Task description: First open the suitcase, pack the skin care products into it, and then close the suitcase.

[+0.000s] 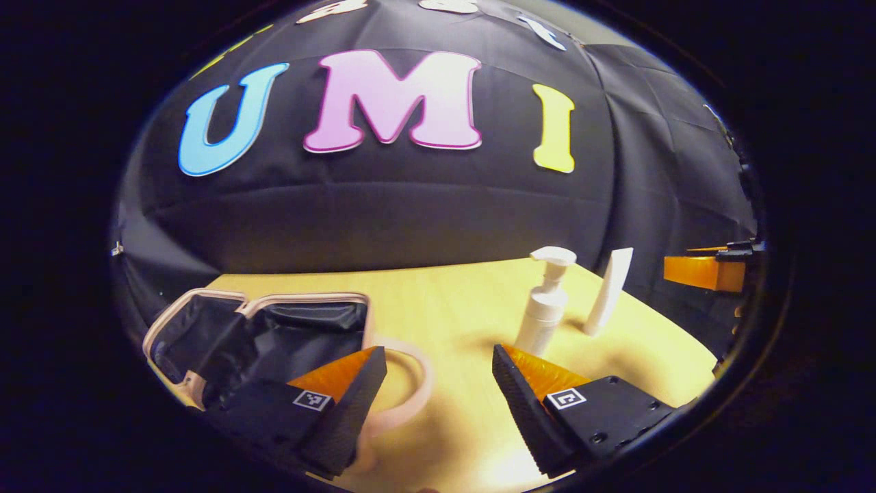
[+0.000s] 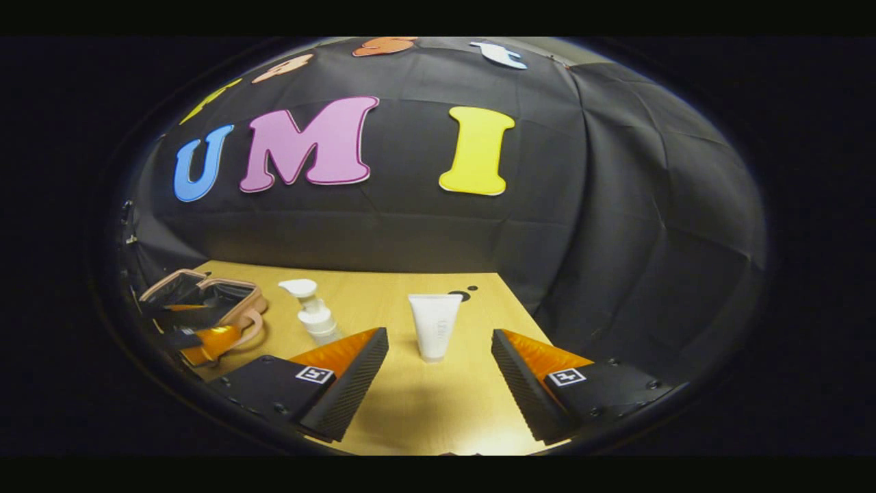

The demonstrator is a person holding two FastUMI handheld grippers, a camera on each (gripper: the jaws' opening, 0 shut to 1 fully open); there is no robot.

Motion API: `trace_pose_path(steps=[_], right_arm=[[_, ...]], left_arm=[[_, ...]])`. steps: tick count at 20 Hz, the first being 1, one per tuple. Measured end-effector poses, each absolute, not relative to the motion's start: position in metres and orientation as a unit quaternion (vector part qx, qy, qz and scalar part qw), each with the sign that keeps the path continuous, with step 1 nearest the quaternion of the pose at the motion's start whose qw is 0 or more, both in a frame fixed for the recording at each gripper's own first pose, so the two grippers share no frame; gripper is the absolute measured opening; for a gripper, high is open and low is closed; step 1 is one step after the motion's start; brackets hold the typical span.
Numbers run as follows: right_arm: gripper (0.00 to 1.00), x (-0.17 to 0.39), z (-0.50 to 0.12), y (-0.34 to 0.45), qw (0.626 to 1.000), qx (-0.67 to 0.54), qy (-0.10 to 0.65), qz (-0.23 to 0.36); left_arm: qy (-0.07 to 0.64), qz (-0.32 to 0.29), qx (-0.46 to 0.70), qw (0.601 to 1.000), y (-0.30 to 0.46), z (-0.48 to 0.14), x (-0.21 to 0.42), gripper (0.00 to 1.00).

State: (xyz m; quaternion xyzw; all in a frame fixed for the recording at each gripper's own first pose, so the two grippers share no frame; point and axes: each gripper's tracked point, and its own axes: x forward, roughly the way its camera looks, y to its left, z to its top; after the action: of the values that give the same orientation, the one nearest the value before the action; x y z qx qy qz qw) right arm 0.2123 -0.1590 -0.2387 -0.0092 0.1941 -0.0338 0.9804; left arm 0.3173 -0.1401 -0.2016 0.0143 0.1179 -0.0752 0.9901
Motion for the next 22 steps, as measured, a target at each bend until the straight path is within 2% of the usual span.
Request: trace_pose_path(steps=[4, 10, 12, 13, 15, 16, 17, 18, 19, 22], right_arm=[[0.97, 0.210, -0.248, -0.176, 0.980, -0.025, 0.191, -0.038], [0.98, 0.221, -0.267, -0.185, 0.978, 0.003, 0.203, -0.044], [0.97, 0.229, -0.278, -0.181, 0.976, 0.015, 0.213, -0.037], [0.97, 0.234, -0.285, -0.178, 0.974, 0.025, 0.223, -0.033], [0.97, 0.238, -0.305, -0.169, 0.969, 0.032, 0.243, -0.021], [0.94, 0.244, -0.314, -0.165, 0.968, 0.024, 0.248, -0.015], [0.97, 0.251, -0.319, -0.161, 0.969, 0.014, 0.246, -0.009], [0.97, 0.260, -0.324, -0.156, 0.971, 0.008, 0.239, -0.007], [0.95, 0.270, -0.330, -0.153, 0.971, 0.009, 0.237, -0.012], [0.97, 0.295, -0.347, -0.152, 0.969, 0.050, 0.236, -0.044]], left_arm=[[0.127, -0.124, 0.023, 0.984, -0.223, -0.227, 0.362, 0.98], [0.124, -0.121, 0.044, 0.984, -0.249, -0.243, 0.424, 0.96], [0.119, -0.113, 0.049, 0.985, -0.250, -0.245, 0.438, 0.88], [0.118, -0.107, 0.048, 0.986, -0.249, -0.246, 0.440, 0.76], [0.114, -0.116, 0.039, 0.986, -0.251, -0.244, 0.443, 0.65], [0.117, -0.116, 0.037, 0.986, -0.248, -0.244, 0.442, 0.64], [0.124, -0.114, 0.037, 0.985, -0.243, -0.246, 0.438, 0.60], [0.131, -0.113, 0.034, 0.984, -0.237, -0.247, 0.434, 0.63], [0.138, -0.114, 0.030, 0.983, -0.230, -0.248, 0.428, 0.63], [0.146, -0.103, 0.030, 0.983, -0.203, -0.243, 0.410, 0.63]])
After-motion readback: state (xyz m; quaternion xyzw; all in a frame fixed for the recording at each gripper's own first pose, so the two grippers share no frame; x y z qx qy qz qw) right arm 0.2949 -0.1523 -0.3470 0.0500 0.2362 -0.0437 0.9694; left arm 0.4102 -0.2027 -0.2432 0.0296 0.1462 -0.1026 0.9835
